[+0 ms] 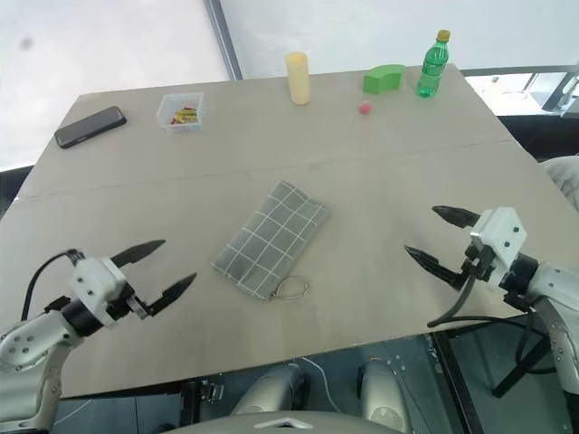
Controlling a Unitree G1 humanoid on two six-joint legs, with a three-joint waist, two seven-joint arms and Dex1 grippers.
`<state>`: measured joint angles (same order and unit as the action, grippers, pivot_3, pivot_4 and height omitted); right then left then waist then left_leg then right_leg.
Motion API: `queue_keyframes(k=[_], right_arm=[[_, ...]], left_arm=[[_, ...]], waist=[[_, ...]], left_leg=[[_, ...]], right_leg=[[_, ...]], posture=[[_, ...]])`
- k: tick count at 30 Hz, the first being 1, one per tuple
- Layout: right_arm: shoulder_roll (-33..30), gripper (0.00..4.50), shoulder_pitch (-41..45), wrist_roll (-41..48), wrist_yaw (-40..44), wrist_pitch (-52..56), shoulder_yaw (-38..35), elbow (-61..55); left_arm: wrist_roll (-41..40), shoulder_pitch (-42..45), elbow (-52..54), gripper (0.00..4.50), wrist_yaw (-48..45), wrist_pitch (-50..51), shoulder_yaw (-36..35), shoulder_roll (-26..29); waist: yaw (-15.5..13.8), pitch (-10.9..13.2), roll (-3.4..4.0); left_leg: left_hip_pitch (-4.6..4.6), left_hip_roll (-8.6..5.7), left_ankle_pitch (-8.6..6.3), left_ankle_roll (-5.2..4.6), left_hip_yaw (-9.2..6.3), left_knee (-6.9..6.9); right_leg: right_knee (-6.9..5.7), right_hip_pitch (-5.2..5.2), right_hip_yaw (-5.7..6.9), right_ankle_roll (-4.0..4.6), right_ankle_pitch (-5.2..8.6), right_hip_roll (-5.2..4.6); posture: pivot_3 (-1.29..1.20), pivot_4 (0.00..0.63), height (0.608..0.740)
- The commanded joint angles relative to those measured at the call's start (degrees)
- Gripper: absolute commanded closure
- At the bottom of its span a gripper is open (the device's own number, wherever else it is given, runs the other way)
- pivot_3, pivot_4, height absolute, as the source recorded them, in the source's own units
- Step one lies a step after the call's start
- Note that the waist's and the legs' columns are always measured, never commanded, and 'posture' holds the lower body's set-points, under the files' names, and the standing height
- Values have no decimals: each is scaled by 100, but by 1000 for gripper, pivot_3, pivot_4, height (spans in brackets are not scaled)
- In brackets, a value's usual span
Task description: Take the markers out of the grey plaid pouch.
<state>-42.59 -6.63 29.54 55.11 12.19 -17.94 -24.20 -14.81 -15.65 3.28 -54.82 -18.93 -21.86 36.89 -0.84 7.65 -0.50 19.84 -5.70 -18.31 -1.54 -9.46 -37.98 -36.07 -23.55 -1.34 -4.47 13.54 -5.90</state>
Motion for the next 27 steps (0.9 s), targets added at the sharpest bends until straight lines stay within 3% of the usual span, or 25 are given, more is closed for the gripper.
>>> queue_keyframes(k=[1,5,10,14,21,27], right_arm=[[-132,26,-109,154,449,-324,11,-437],[-112,26,-115,76,665,-579,134,-459],[-25,26,34,-10,551,-663,302,-421],[13,26,32,-107,439,-727,352,-407],[89,26,-54,-205,294,-766,411,-498],[99,26,-43,-186,184,-727,422,-556]], left_arm=[[481,85,-635,14,-154,-1627,26,250],[1059,229,-1555,14,-98,-3290,316,464],[2573,747,-2096,14,865,-5269,341,158],[3589,872,-1992,14,1581,-5753,143,-166],[4782,1045,-713,14,2196,-4758,485,-574],[4474,1113,379,14,1898,-3404,1146,-272]], waist=[[-1,0,0],[-2,0,1],[-17,0,1],[-10,-2,0],[-28,-2,2],[6,0,5]], left_leg=[[1,0,0,0,-2,2],[3,0,0,0,-8,6],[3,-3,0,0,-11,2],[3,-4,0,0,-12,1],[2,-5,0,-1,-15,-9],[2,-5,0,-1,-18,-15]], right_leg=[[3,0,2,0,0,0],[11,2,10,-1,-1,-2],[16,5,14,-12,-7,-4],[17,8,14,-17,-10,-2],[15,15,18,-26,-15,0],[14,18,21,-34,-19,3]], posture=[[0,150,740],[0,150,740],[0,150,740],[0,150,740],[0,150,740],[0,150,740]])
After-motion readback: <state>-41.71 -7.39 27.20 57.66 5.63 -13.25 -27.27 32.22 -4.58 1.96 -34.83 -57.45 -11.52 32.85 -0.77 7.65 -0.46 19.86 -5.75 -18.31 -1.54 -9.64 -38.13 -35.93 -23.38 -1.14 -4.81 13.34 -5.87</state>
